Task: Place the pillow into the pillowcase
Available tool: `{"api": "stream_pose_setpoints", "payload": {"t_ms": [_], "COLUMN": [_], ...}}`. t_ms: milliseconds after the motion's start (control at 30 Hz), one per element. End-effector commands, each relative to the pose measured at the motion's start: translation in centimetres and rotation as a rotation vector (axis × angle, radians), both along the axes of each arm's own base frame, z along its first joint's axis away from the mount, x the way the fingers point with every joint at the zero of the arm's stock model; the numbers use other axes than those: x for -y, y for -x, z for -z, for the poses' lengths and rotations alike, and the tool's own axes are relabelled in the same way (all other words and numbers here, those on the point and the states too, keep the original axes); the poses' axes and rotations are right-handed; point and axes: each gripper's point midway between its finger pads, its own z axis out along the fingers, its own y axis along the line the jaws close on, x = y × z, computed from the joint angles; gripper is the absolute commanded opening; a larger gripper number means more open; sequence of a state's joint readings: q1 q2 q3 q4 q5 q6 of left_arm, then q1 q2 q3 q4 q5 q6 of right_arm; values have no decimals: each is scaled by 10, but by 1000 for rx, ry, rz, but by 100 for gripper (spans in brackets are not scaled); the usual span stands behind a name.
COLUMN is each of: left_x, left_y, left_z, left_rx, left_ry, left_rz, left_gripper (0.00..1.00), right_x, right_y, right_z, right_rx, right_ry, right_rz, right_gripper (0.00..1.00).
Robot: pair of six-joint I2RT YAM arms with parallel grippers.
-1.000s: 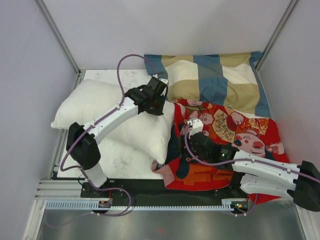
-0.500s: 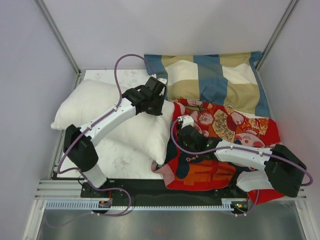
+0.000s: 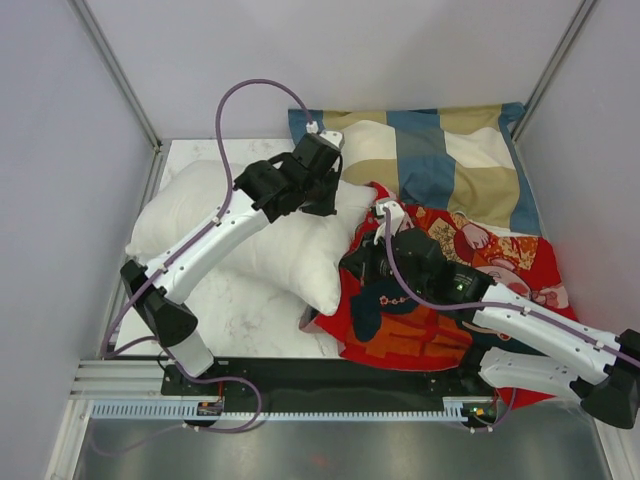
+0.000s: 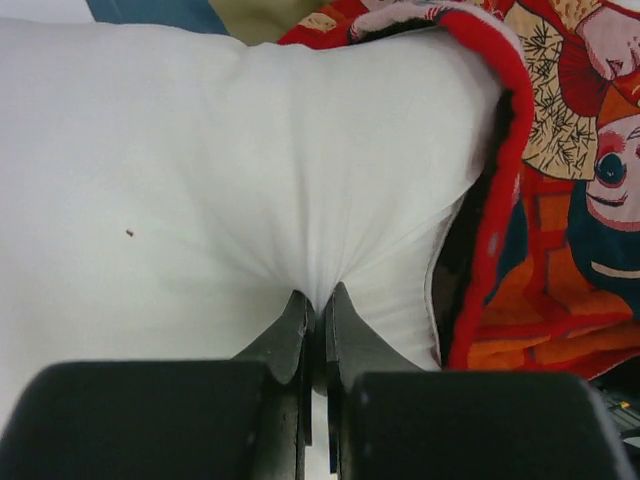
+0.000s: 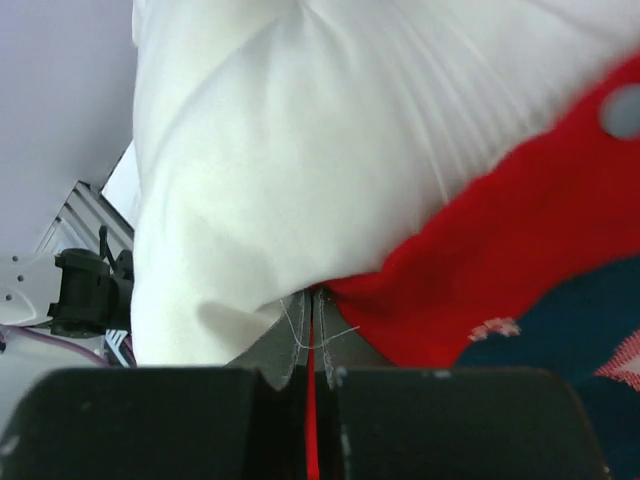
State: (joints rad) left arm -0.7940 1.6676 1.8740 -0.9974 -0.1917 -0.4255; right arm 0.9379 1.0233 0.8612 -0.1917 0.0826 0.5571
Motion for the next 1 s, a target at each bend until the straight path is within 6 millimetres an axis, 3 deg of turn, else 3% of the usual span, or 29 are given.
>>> {"api": "stream_pose_setpoints", "payload": {"t_ms": [0, 100, 300, 400, 533, 700, 833, 967], "left_x": [22, 19, 3, 12, 28, 50, 49, 60], "left_y": [-6, -11, -20, -17, -24, -43, -64, -59], "left_z": [22, 40, 71, 82, 69, 17, 22, 45], "left_rx": [-24, -19, -24, -75, -64, 30, 73, 58], "left_ry": [60, 43, -26, 85, 172, 253, 206, 191], "left_rz": [-50, -88, -149, -120, -134, -155, -204, -248], "left_gripper": [2, 2, 2, 2, 2, 2, 2, 2], "right_x": [-1, 7, 25, 29, 13, -11, -11, -10], "right_y": [4, 2, 4, 5, 8, 19, 26, 21], "right_z": [-24, -15, -17, -16, -19, -45, -76, -81], "right_rx": [9, -5, 3, 0, -24, -41, -31, -36], "right_ry": [-48, -9, -5, -6, -40, -127, -187, -184], "right_rz": [-11, 22, 75, 86, 33, -78, -103, -75], "right_gripper": [0, 0, 0, 0, 0, 0, 0, 0]}}
